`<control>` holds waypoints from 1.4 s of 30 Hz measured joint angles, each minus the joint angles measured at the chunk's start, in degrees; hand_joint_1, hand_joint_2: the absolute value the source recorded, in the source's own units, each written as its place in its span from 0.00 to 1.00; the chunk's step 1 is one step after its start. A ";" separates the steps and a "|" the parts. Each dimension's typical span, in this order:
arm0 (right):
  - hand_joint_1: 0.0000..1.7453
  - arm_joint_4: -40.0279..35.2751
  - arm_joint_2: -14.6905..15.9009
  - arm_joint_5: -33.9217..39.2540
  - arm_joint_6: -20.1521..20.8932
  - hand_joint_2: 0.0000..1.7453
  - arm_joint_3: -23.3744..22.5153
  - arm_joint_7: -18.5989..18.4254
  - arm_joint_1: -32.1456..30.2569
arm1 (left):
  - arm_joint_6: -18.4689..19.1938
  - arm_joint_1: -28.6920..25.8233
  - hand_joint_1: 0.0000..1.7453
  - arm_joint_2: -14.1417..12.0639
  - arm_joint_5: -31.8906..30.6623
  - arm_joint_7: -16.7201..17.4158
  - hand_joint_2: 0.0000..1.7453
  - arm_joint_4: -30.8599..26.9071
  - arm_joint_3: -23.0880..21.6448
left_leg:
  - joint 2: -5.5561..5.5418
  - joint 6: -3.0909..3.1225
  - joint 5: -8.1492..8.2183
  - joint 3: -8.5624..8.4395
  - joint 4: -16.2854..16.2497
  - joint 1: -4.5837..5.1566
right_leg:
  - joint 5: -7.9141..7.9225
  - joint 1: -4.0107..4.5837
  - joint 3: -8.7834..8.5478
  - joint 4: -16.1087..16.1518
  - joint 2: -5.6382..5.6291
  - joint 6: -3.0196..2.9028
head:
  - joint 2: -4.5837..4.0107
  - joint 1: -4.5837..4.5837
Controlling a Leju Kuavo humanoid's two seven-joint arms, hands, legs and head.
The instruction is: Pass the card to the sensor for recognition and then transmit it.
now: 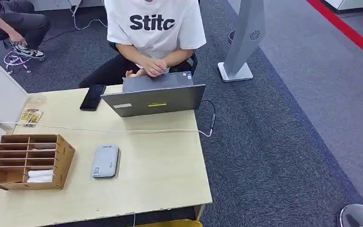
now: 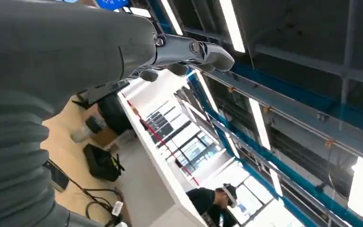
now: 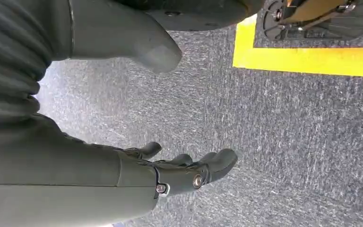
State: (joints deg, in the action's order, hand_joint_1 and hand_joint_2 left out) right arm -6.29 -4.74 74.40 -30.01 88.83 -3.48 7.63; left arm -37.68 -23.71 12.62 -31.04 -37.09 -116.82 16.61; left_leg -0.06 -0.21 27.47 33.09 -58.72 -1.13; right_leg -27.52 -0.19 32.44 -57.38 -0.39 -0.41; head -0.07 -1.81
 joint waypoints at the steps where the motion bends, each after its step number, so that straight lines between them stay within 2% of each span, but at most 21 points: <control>1: 0.00 0.00 0.00 0.00 0.00 1.00 -0.02 0.00 -0.01 | 0.02 -0.18 0.00 0.38 0.02 -0.11 1.00 -0.20 0.40 | 0.00 -0.01 -0.01 0.00 0.00 0.00 | 0.00 0.00 0.00 0.00 0.00 0.00 | 0.00 0.00; 5: 0.00 0.00 -0.04 0.07 -0.17 1.00 -0.35 0.11 0.01 | 2.53 -0.05 0.00 2.85 3.31 0.61 1.00 -0.40 3.64 | -0.02 -0.06 -0.04 -0.02 0.00 0.00 | 0.00 0.00 -0.05 -0.01 0.01 0.00 | 0.00 0.00; 9: 0.00 0.00 -0.31 -0.07 -0.39 1.00 -0.42 0.07 -0.02 | 3.43 2.43 0.00 4.91 11.09 -0.16 1.00 4.62 13.43 | -0.03 -0.06 -0.04 -0.07 0.00 -0.01 | 0.00 0.00 -0.05 -0.01 -0.02 -0.01 | 0.00 0.02; 11: 0.00 0.00 -0.46 -0.59 -0.79 1.00 -0.42 0.07 -0.02 | 3.12 6.07 0.00 5.43 10.84 -1.64 1.00 10.85 21.27 | -0.05 -0.07 -0.05 -0.06 0.01 -0.01 | -0.01 0.01 -0.05 -0.01 0.00 -0.02 | 0.00 0.00; 13: 0.00 0.00 -0.52 -1.12 -0.87 1.00 -0.42 0.07 -0.01 | 0.80 10.47 0.00 5.34 7.22 -2.19 1.00 18.44 29.51 | -0.02 -0.09 -0.06 -0.06 0.03 -0.02 | -0.01 0.01 -0.07 -0.03 -0.01 -0.02 | 0.00 0.00; 14: 0.00 0.00 -0.57 -1.38 -0.87 1.00 -0.39 0.07 -0.02 | -0.60 12.68 0.00 4.71 4.64 -2.17 1.00 23.03 33.81 | -0.01 -0.10 -0.06 -0.07 0.04 -0.02 | -0.01 0.01 -0.07 -0.03 -0.03 -0.02 | 0.00 0.00; 16: 0.00 0.00 -0.61 -1.83 -0.85 1.00 -0.29 0.33 0.00 | -0.76 17.88 0.00 1.53 2.85 0.38 1.00 36.63 44.41 | 0.06 -0.11 -0.06 -0.10 0.07 -0.04 | -0.04 0.03 -0.08 -0.08 -0.12 -0.08 | 0.00 0.00; 17: 0.00 0.00 -0.61 -2.12 -0.85 1.00 -0.28 0.59 0.00 | -1.07 19.53 0.00 0.09 2.14 2.57 1.00 41.99 48.41 | 0.11 -0.12 -0.06 -0.13 0.07 -0.04 | -0.04 0.04 -0.08 -0.10 -0.19 -0.09 | 0.00 0.07; 19: 0.00 0.00 -0.61 -2.56 -0.87 1.00 -0.24 0.70 -0.02 | -1.55 21.54 0.00 -1.28 -0.27 9.81 1.00 49.69 55.20 | 0.13 -0.23 0.01 -0.21 0.07 -0.05 | -0.05 0.04 -0.07 -0.11 -0.28 -0.10 | 0.00 0.28; 20: 0.00 0.00 -0.61 -2.91 -0.87 1.00 -0.20 0.66 -0.02 | -1.84 22.46 0.00 -1.80 -2.02 16.04 1.00 54.34 59.40 | 0.11 -0.23 0.01 -0.21 0.06 -0.03 | -0.07 0.03 -0.06 -0.10 -0.24 -0.11 | 0.00 0.31; 22: 0.00 0.00 -0.61 -3.67 -0.85 1.00 -0.11 0.39 0.00 | -1.88 23.30 0.00 -1.85 -8.59 28.40 1.00 58.36 62.78 | -0.02 -0.22 0.01 -0.18 0.03 -0.01 | -0.10 0.02 -0.07 -0.09 -0.11 -0.09 | 0.00 0.24; 23: 0.00 0.00 -0.63 -4.15 -0.79 1.00 -0.04 -0.04 0.05 | -1.90 23.73 0.00 -1.33 -16.54 36.94 1.00 59.92 64.36 | -0.05 -0.21 0.01 -0.16 0.01 -0.01 | -0.11 0.02 -0.10 -0.07 -0.06 -0.08 | 0.00 0.16; 24: 0.00 0.00 -0.63 -4.37 -0.81 1.00 0.07 -0.42 0.06 | -1.90 24.22 0.00 -1.08 -24.75 43.21 1.00 61.60 65.64 | -0.10 -0.20 0.02 -0.14 0.01 0.00 | -0.12 0.01 -0.13 -0.04 0.01 -0.05 | 0.00 0.02; 26: 0.00 0.00 -0.63 -5.44 -0.70 1.00 0.22 -0.83 0.07 | -1.92 25.22 0.00 -0.97 -34.87 51.62 1.00 66.01 67.60 | -0.15 -0.10 0.08 -0.15 0.00 0.08 | -0.12 -0.06 -0.15 -0.02 0.07 -0.04 | 0.00 0.00; 28: 0.00 0.00 -0.70 -7.16 -0.07 1.00 0.28 -1.50 0.10 | -1.95 25.86 0.00 -1.19 -34.34 55.40 1.00 71.40 67.98 | -0.12 -0.07 0.10 -0.22 0.00 0.13 | -0.11 -0.12 -0.16 -0.02 0.03 -0.03 | 0.00 0.11; 29: 0.00 0.00 -0.70 -7.83 0.04 1.00 0.31 -1.73 0.10 | -1.95 26.27 0.00 -1.35 -34.56 55.43 1.00 74.46 67.98 | -0.12 -0.07 0.09 -0.22 0.00 0.13 | -0.10 -0.12 -0.16 -0.02 0.03 -0.02 | 0.00 0.13; 31: 0.00 0.00 -0.70 -8.24 -0.11 1.00 0.31 -1.84 0.09 | -1.33 26.83 0.00 -2.09 -37.60 52.75 1.00 81.84 67.78 | -0.13 -0.03 0.05 -0.23 -0.01 0.11 | -0.10 -0.11 -0.16 -0.03 0.04 -0.01 | 0.00 0.09; 33: 0.00 0.02 -0.70 -7.93 -1.33 1.00 0.31 -1.77 0.08 | 2.18 27.03 0.00 -2.96 -41.80 48.34 1.00 88.13 66.50 | -0.13 -0.05 0.04 -0.23 -0.01 0.07 | -0.09 -0.06 -0.17 -0.03 0.05 -0.02 | 0.00 0.02; 36: 0.00 0.00 -0.83 -7.61 -4.31 1.00 0.31 -1.60 -0.10 | 6.36 26.81 0.00 -4.63 -46.78 42.70 1.00 92.59 63.89 | -0.07 -0.06 0.05 -0.24 -0.01 0.05 | -0.07 -0.04 -0.16 -0.04 0.00 -0.06 | 0.00 0.11; 39: 0.00 0.02 -1.09 -8.57 -7.35 1.00 0.33 -1.66 -0.12 | 8.17 25.78 0.00 -6.44 -55.93 39.01 1.00 96.05 58.90 | -0.02 -0.07 0.05 -0.24 0.01 0.01 | -0.10 0.00 -0.14 -0.06 -0.05 -0.10 | 0.00 0.15; 42: 0.00 0.59 -1.60 -9.64 -9.22 1.00 0.33 -1.64 -0.12 | 7.10 24.13 0.00 -7.60 -56.04 37.55 1.00 98.03 50.31 | -0.01 -0.07 0.05 -0.21 0.01 0.00 | -0.12 0.01 -0.11 -0.06 -0.05 -0.10 | 0.00 0.11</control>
State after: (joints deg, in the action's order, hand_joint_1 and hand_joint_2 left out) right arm -5.70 -6.34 64.76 -39.23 89.15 -5.11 7.51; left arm -30.58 0.42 5.02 -87.08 0.46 -18.79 66.92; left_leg -0.07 -0.28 27.52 32.87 -58.71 -1.13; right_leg -27.63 -0.18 32.33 -57.45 -0.44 -0.51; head -0.07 -1.70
